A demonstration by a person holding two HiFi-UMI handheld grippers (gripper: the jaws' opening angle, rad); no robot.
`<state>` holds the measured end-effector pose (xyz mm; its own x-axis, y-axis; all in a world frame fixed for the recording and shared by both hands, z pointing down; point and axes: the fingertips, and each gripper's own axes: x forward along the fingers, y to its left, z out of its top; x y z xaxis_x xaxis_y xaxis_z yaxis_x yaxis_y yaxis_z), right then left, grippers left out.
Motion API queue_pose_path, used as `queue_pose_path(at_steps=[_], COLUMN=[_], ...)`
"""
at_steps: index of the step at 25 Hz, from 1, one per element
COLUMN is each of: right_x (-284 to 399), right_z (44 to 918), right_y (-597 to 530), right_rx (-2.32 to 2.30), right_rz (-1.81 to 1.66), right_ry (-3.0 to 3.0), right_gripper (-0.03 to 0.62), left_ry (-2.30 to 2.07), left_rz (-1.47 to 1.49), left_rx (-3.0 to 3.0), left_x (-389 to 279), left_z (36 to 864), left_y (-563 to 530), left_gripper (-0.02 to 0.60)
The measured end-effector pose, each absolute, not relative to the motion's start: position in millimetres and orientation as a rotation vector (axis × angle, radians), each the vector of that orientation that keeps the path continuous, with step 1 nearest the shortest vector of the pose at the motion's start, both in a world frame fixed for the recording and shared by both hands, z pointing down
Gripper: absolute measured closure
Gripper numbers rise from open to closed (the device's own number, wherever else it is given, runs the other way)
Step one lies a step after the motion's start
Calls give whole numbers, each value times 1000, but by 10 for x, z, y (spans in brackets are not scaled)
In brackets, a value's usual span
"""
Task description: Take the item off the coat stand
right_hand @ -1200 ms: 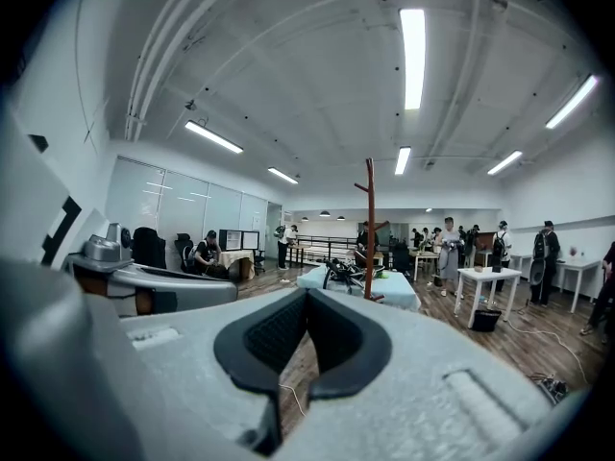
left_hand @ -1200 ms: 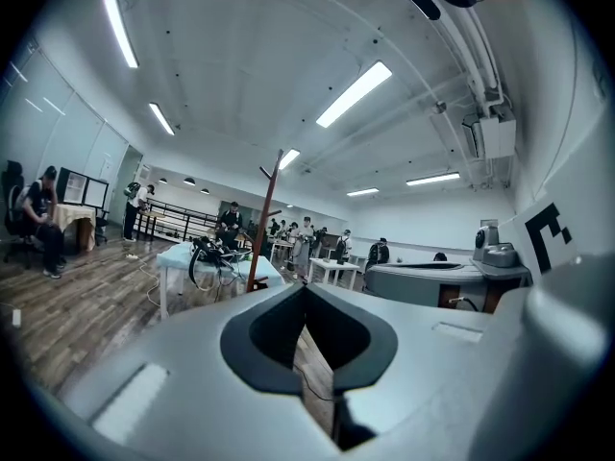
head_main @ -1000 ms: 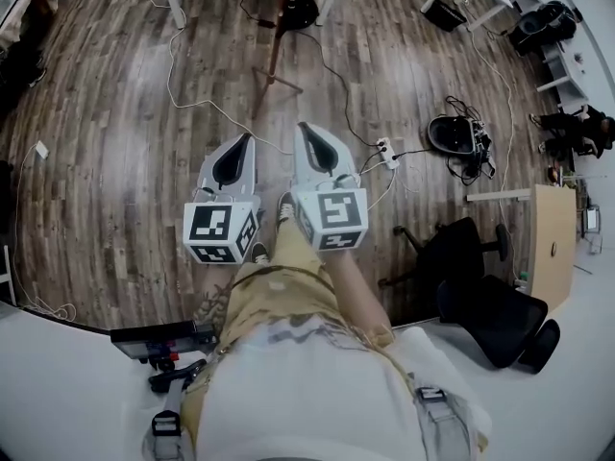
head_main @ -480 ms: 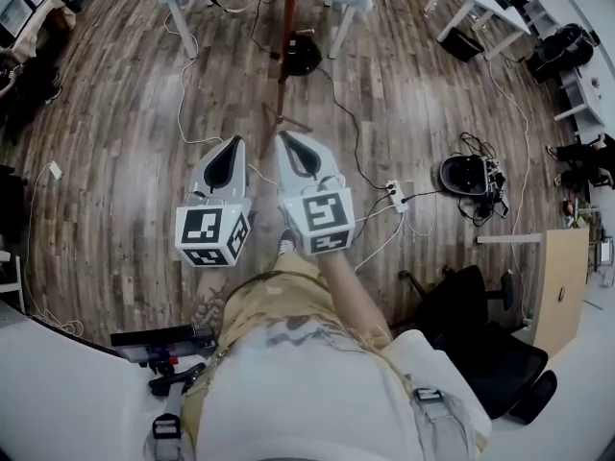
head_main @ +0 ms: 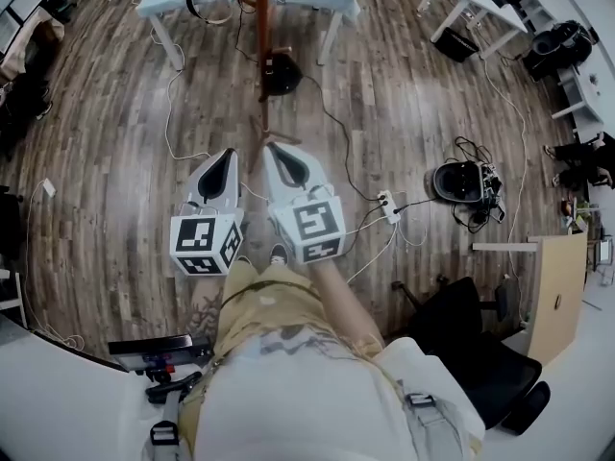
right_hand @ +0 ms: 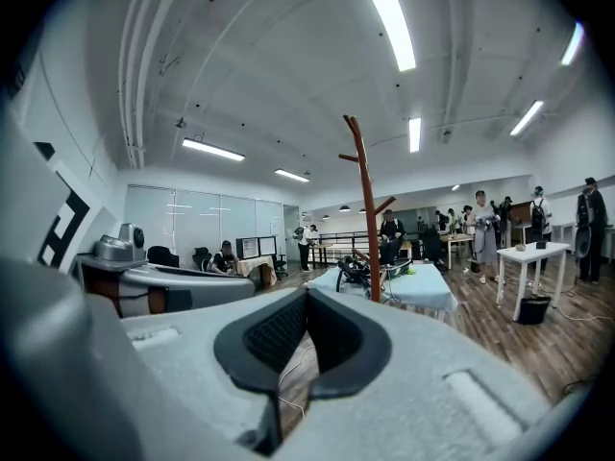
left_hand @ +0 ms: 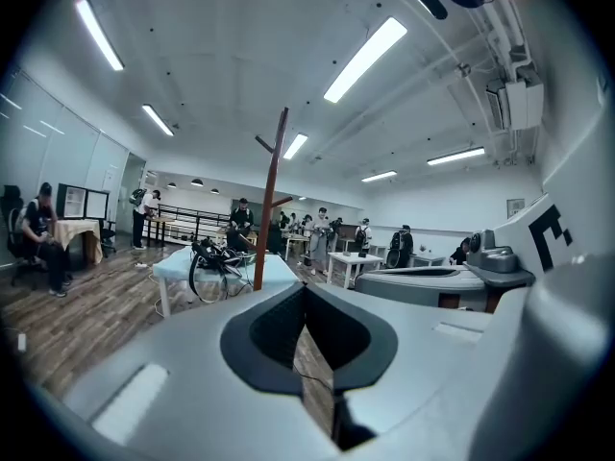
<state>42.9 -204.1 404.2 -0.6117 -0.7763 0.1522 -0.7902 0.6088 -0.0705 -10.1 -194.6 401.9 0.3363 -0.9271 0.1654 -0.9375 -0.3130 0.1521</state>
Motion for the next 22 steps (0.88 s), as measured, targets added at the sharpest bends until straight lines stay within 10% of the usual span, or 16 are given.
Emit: queue_pose_path(at_steps=[22], right_x=[6], right_z=[4131], right_y=[-3811], right_rx=[1524], right_rz=[179], right_ry=[-2529], right_gripper=[592], left_ry=[-1484], left_rz=[17], left_rx=[2490], left_x=[-558], left_z=[4018], left_y=[-3761], left_gripper=[594])
